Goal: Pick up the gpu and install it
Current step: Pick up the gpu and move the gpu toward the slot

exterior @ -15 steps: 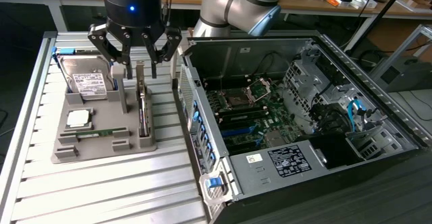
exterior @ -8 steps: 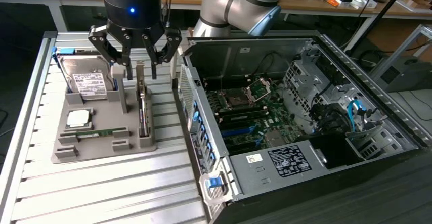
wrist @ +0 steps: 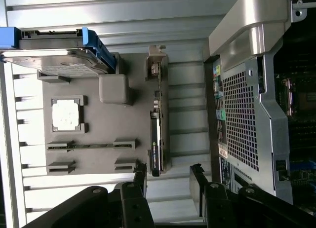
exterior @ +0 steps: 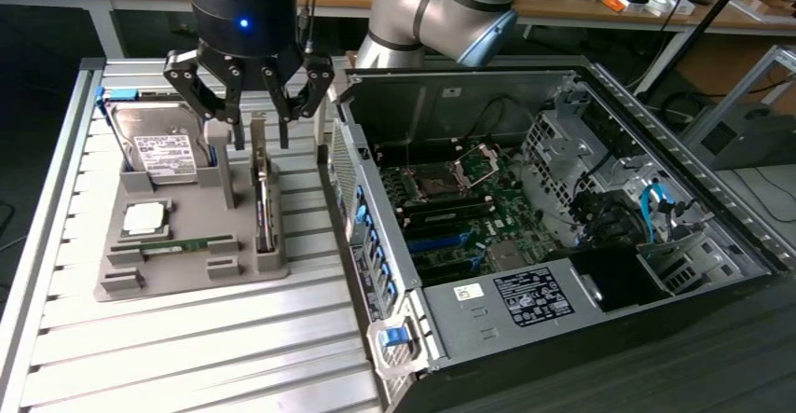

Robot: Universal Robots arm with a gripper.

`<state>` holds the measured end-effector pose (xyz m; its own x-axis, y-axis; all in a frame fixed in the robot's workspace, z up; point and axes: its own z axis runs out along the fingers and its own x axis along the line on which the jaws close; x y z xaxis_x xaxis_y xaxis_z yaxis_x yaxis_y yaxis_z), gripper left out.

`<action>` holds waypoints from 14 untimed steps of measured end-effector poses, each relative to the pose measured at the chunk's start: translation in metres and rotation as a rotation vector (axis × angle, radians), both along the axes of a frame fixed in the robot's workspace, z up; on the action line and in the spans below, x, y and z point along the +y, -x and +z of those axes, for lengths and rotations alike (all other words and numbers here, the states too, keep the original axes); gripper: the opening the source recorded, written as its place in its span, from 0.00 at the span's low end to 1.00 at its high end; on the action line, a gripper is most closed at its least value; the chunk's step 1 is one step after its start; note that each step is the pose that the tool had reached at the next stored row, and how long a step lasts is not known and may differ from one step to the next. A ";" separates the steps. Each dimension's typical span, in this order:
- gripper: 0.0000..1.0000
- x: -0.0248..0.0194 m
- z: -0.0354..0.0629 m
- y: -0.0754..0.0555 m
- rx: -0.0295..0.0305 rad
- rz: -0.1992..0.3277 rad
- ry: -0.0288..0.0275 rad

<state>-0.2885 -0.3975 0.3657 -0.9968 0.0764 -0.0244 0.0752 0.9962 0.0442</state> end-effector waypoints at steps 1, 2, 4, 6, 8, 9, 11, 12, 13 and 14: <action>0.48 0.0007 -0.0004 0.000 -0.0001 0.000 0.0000; 0.48 0.0014 -0.0007 0.000 -0.0001 0.000 0.0000; 0.48 0.0032 -0.0013 0.000 -0.0001 0.000 0.0001; 0.48 0.0046 -0.0020 0.000 -0.0001 0.000 0.0001; 0.48 0.0059 -0.0028 0.000 -0.0001 0.000 0.0001; 0.48 0.0062 -0.0031 0.000 -0.0001 0.000 0.0001; 0.48 0.0068 -0.0038 0.000 -0.0002 0.000 0.0001; 0.48 0.0071 -0.0041 0.000 -0.0001 0.000 0.0002; 0.48 0.0073 -0.0044 0.000 -0.0001 0.000 0.0002; 0.48 0.0074 -0.0046 0.000 -0.0001 0.000 0.0002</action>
<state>-0.2884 -0.3901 0.3611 -0.9968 0.0762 -0.0245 0.0750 0.9962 0.0440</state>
